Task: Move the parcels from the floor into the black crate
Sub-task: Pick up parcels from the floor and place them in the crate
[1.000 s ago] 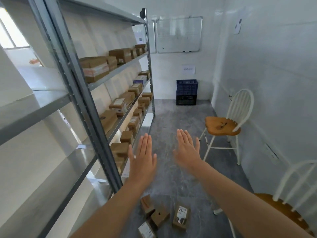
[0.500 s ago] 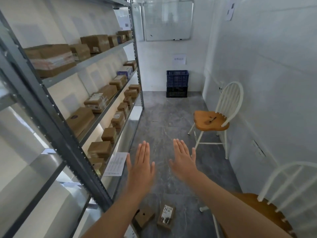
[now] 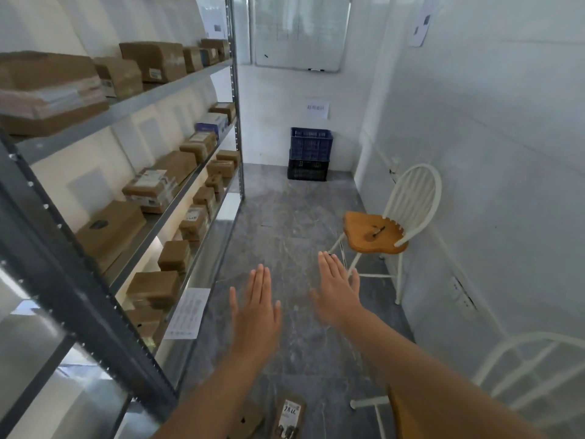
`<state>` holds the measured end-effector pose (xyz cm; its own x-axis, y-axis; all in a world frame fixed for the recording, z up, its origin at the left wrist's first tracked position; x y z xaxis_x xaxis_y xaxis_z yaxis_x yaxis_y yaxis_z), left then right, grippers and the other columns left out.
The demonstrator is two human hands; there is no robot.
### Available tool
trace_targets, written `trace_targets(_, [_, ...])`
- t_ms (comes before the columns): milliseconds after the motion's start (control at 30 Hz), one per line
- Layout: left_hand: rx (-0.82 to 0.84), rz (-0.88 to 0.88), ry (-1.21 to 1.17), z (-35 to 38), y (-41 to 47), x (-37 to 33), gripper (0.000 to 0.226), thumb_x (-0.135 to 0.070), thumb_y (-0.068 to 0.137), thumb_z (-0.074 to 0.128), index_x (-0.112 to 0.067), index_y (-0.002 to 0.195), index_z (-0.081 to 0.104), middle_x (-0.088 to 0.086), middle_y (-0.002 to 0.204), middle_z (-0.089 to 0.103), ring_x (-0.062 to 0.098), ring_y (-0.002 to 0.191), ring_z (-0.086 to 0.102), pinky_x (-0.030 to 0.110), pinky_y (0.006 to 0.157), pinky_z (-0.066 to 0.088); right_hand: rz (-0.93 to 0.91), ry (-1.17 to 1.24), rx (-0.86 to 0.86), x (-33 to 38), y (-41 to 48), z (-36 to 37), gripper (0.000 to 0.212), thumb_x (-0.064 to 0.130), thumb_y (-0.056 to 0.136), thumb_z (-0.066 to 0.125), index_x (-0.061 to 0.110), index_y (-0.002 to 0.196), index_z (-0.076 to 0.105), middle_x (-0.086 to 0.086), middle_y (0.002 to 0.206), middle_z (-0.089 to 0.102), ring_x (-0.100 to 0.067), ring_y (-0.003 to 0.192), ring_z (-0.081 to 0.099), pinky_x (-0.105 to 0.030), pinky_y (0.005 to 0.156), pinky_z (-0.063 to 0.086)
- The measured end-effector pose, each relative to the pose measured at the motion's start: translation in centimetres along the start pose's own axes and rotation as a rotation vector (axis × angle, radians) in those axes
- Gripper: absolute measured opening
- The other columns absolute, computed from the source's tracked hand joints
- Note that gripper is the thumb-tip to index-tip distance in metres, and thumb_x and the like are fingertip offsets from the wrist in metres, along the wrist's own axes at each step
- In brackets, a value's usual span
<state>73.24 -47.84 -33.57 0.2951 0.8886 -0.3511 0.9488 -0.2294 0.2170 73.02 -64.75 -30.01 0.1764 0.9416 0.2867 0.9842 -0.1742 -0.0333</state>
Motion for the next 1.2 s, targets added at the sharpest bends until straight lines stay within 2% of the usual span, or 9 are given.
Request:
trace_targets(200, [0.062, -0.026, -0.002, 1.7, 4.3, 4.2, 0.065, -0.035, 0.106, 0.026, -0.016, 0.156, -0.010, -0.001, 0.165, -0.014, 0.012, 0.148, -0.019, 0.051, 0.122, -0.006, 0.049, -0.037, 0.023, 1.2, 4.1, 1.3, 0.076, 0.034, 0.100, 0.040, 0.019, 0.157, -0.009, 0.007, 0.165, -0.011, -0.011, 0.150, -0.015, -0.053, 0.120, -0.010])
trace_targets(400, [0.147, -0.113, -0.035, 6.4, 4.1, 7.9, 0.068, -0.035, 0.104, 0.030, -0.015, 0.156, -0.009, -0.001, 0.165, -0.012, 0.010, 0.145, -0.022, 0.053, 0.121, -0.007, 0.063, -0.010, 0.091, 1.9, 5.6, 5.2, 0.075, 0.027, 0.098, 0.039, 0.019, 0.157, -0.006, 0.008, 0.165, -0.007, -0.010, 0.150, -0.014, -0.050, 0.118, -0.012])
trace_targets(533, [0.189, -0.140, -0.043, 8.6, 4.3, 8.8, 0.070, -0.034, 0.102, 0.037, -0.014, 0.157, -0.001, 0.000, 0.166, -0.004, 0.009, 0.146, -0.014, 0.052, 0.119, -0.009, 0.045, -0.043, 0.156, 2.0, 6.8, 7.3, 0.077, 0.027, 0.097, 0.040, 0.019, 0.157, -0.007, 0.008, 0.165, -0.008, -0.009, 0.150, -0.013, -0.051, 0.118, -0.010])
trace_targets(633, [0.205, -0.201, -0.052, 10.9, 4.7, 9.7, 0.069, -0.032, 0.101, 0.040, -0.013, 0.157, 0.005, 0.000, 0.166, 0.001, 0.010, 0.149, -0.009, 0.053, 0.119, -0.004, 0.033, -0.035, 0.193, 1.3, 8.3, 9.1, 0.077, 0.029, 0.097, 0.040, 0.019, 0.157, -0.007, 0.007, 0.165, -0.008, -0.010, 0.150, -0.013, -0.050, 0.119, -0.010])
trace_targets(767, [0.278, -0.370, -0.124, 14.8, 4.0, 10.8, 0.069, -0.030, 0.100, 0.040, -0.014, 0.158, 0.006, 0.000, 0.166, 0.002, 0.014, 0.153, 0.004, 0.055, 0.121, 0.006, 0.022, -0.057, 0.303, -0.6, 10.4, 12.6, 0.076, 0.030, 0.100, 0.041, 0.018, 0.157, -0.008, 0.005, 0.165, -0.009, -0.011, 0.150, -0.014, -0.051, 0.118, -0.011])
trace_targets(900, [0.329, -0.534, -0.153, 19.7, 2.2, 12.4, 0.064, -0.028, 0.101, 0.044, -0.008, 0.156, 0.019, 0.007, 0.165, 0.016, 0.024, 0.151, 0.017, 0.056, 0.117, 0.021, 0.006, -0.073, 0.399, -3.6, 12.5, 18.3, 0.072, 0.031, 0.100, 0.038, 0.017, 0.157, -0.004, 0.005, 0.165, -0.006, -0.011, 0.151, -0.011, -0.051, 0.120, -0.009])
trace_targets(1033, [0.360, -0.743, -0.212, 27.4, -1.1, 14.1, 0.059, -0.023, 0.102, 0.044, -0.005, 0.154, 0.024, 0.010, 0.163, 0.019, 0.028, 0.151, 0.017, 0.052, 0.118, 0.019, -0.063, -0.112, 0.510, -7.6, 13.6, 27.0, 0.073, 0.027, 0.097, 0.042, 0.018, 0.157, 0.002, 0.005, 0.165, 0.000, -0.009, 0.151, -0.007, -0.050, 0.119, -0.008])
trace_targets(1100, [0.387, -0.886, -0.277, 31.3, -3.2, 14.5, 0.055, -0.023, 0.103, 0.042, -0.006, 0.153, 0.027, 0.012, 0.162, 0.024, 0.030, 0.147, 0.025, 0.050, 0.118, 0.019, -0.082, -0.140, 0.590, -10.0, 13.3, 31.6, 0.072, 0.026, 0.097, 0.043, 0.018, 0.157, 0.005, 0.005, 0.165, 0.003, -0.010, 0.151, -0.003, -0.050, 0.119, -0.006])
trace_targets(1200, [0.440, -1.072, -0.384, 37.1, -6.6, 15.0, 0.046, -0.023, 0.102, 0.043, -0.004, 0.145, 0.039, 0.018, 0.152, 0.039, 0.036, 0.137, 0.039, 0.051, 0.112, 0.029, -0.052, -0.185, 0.708, -14.1, 11.9, 38.5, 0.068, 0.028, 0.098, 0.044, 0.017, 0.157, 0.010, 0.004, 0.165, 0.008, -0.010, 0.151, 0.001, -0.049, 0.121, -0.002])
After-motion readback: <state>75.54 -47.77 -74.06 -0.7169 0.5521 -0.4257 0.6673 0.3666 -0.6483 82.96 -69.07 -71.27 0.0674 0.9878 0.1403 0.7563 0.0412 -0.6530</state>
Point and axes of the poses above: each hand's wrist, its own y-axis towards the middle knuckle, its own z-axis out of the palm, x = y × z, the point moved 4 cm from there along y, towards the middle knuckle
